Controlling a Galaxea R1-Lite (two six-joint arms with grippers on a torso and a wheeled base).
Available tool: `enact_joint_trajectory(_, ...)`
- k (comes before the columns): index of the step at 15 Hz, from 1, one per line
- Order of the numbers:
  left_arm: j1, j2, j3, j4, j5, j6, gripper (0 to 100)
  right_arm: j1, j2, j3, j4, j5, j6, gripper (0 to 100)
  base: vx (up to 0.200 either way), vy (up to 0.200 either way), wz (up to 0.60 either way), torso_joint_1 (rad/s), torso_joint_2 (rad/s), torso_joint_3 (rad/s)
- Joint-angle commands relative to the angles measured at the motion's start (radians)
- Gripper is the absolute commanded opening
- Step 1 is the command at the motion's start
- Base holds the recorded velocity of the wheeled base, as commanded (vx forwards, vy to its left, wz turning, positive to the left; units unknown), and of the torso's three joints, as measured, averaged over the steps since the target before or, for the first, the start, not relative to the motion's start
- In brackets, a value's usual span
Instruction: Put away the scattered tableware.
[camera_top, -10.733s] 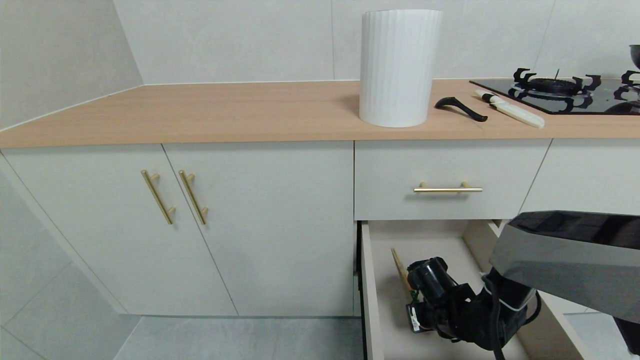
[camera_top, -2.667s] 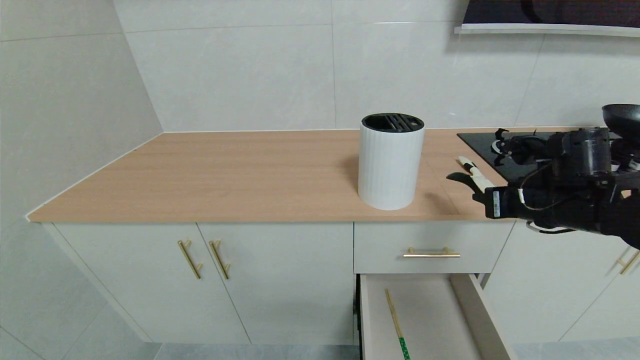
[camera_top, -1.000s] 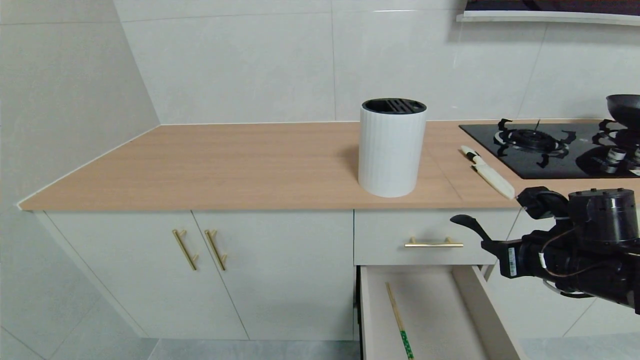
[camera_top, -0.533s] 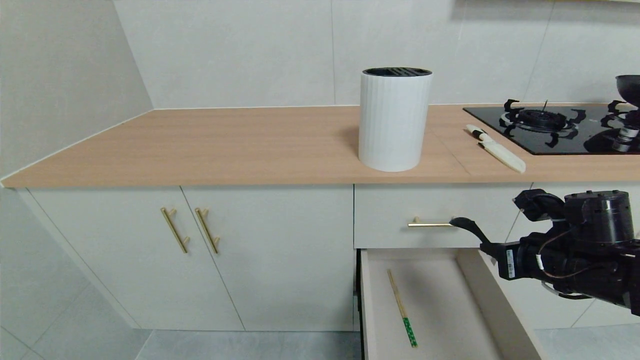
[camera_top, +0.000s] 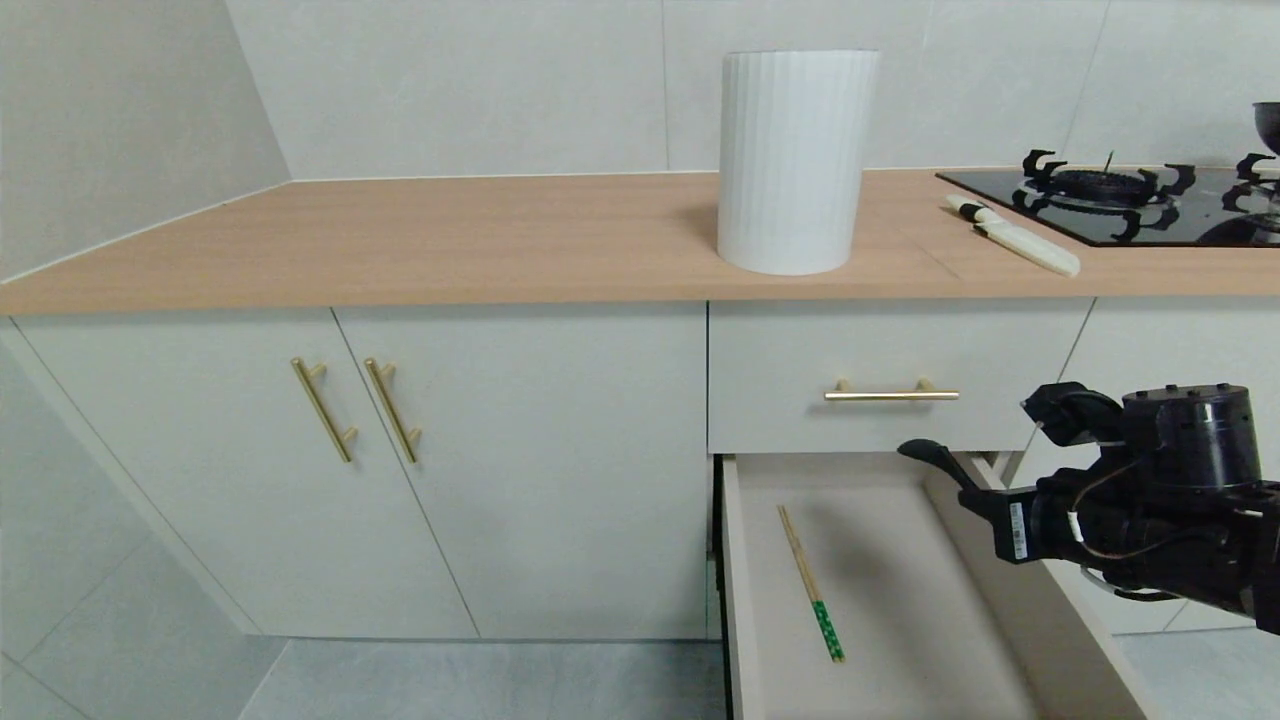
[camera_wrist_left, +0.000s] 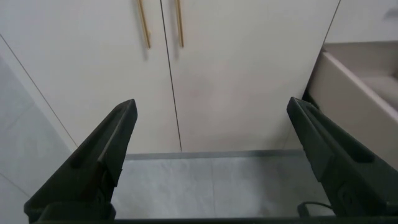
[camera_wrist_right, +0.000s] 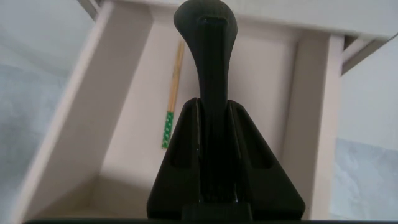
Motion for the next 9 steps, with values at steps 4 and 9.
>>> enact_joint_trajectory(4,0.0,0.0,0.0,0.001,0.0,0.0,100,0.0,0.01,-0.001,-0.002,0.0,0.0,0,0.0,0.0,0.0,-0.051,0.23,0.169)
enact_joint_trajectory(9,0.0,0.0,0.0,0.001,0.0,0.0,100,0.003,0.054,0.002,-0.005,0.0,-0.002,0,0.0,0.0,0.0,0.0,0.0,0.0)
